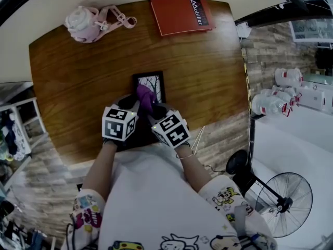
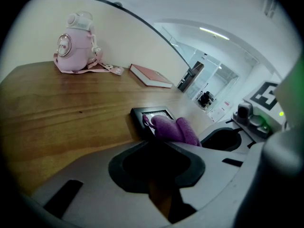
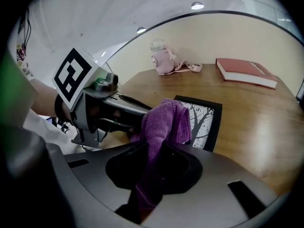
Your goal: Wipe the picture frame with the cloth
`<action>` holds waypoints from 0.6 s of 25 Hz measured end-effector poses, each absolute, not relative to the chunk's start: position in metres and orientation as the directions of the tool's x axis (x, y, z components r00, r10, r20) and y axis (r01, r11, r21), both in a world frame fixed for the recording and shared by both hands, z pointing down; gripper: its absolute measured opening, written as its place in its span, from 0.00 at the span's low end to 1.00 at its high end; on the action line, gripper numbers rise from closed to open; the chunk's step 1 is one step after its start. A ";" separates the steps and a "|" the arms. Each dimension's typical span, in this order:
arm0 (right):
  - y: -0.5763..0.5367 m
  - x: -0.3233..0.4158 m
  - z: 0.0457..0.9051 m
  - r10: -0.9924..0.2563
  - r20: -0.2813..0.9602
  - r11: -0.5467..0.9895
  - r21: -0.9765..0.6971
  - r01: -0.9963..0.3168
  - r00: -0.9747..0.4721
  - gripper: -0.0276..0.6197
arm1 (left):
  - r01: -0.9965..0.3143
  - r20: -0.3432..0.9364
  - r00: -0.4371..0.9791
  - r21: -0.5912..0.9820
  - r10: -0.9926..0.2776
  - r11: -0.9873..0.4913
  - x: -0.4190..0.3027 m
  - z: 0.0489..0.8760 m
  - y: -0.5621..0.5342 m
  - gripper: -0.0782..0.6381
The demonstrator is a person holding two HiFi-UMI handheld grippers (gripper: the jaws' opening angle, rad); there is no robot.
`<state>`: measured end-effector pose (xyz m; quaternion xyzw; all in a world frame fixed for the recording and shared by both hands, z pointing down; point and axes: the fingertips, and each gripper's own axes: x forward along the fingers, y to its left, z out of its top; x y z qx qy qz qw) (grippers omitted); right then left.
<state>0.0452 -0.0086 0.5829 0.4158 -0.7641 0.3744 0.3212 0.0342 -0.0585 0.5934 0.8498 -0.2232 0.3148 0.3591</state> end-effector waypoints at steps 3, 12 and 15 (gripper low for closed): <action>-0.007 0.053 0.585 -0.392 0.816 0.382 -0.276 -0.882 -0.425 0.14 | -0.607 0.695 0.703 0.474 -0.154 -0.638 0.034 0.594 -0.059 0.20; 0.002 0.083 0.583 -0.388 0.847 0.360 -0.224 -0.906 -0.364 0.14 | -0.615 0.696 0.699 0.471 -0.162 -0.633 0.033 0.593 -0.059 0.20; 0.004 0.086 0.582 -0.385 0.853 0.370 -0.207 -0.906 -0.352 0.14 | -0.616 0.701 0.693 0.452 -0.170 -0.645 0.035 0.593 -0.058 0.20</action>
